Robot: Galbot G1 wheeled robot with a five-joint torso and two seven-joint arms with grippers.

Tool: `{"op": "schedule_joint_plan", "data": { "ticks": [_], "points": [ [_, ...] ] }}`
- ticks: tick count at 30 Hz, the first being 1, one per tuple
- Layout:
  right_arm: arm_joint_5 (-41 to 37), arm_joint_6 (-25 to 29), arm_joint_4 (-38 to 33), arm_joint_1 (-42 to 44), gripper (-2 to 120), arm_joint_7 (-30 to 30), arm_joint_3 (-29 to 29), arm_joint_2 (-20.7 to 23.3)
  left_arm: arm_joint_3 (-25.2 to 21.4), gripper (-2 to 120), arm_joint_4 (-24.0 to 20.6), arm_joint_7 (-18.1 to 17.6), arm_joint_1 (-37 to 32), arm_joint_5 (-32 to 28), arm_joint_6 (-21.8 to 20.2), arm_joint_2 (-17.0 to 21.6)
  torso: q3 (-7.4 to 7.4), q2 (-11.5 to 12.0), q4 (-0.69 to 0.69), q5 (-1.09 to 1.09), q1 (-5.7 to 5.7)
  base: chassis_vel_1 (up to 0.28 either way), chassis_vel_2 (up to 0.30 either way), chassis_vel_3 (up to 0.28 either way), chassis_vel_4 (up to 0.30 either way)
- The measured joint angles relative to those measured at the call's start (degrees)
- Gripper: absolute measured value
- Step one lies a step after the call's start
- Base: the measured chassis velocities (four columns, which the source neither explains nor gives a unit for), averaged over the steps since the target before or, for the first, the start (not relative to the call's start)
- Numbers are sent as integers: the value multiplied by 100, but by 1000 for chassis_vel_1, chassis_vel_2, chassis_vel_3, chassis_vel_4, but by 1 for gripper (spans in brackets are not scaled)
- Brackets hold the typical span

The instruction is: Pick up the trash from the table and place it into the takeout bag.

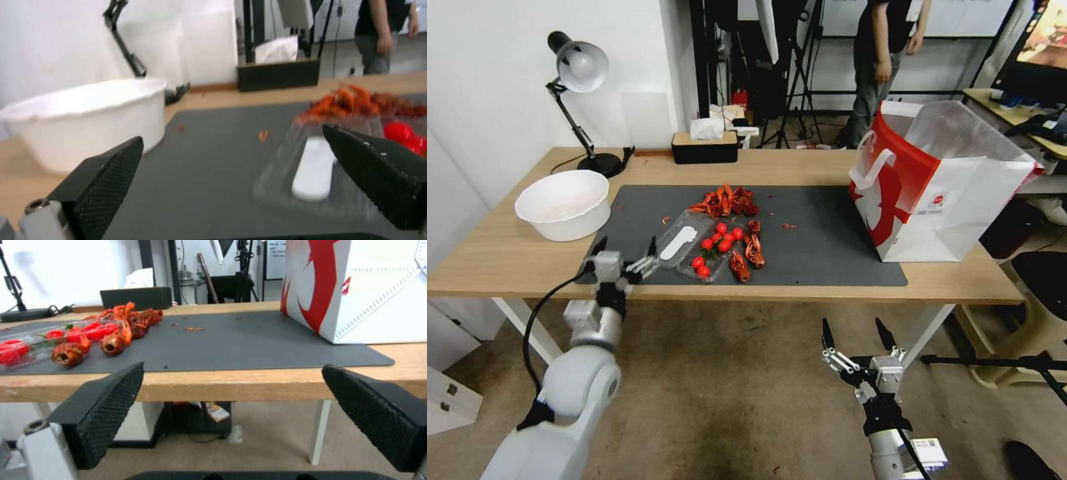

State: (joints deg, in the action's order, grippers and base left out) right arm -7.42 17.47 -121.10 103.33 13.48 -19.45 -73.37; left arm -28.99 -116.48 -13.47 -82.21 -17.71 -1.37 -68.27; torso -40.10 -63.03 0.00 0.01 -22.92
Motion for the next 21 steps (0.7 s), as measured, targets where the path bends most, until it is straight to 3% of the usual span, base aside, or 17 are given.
{"op": "schedule_joint_plan", "data": {
  "ticks": [18, 21],
  "points": [
    [-111, 9, -53, -34, 100, -65, -38, 73, -120, 100, -31, -27, -671, 236, 564, -39, 0, 0, 0, -1, 0, 0, 0, 0, 0],
    [-231, 16, -124, -44, 100, -93, -91, 134, -226, 100, 10, -31, -939, 219, 838, -78, 0, 1, 0, -1, 0, 0, 0, 0, 0]
  ]
}}
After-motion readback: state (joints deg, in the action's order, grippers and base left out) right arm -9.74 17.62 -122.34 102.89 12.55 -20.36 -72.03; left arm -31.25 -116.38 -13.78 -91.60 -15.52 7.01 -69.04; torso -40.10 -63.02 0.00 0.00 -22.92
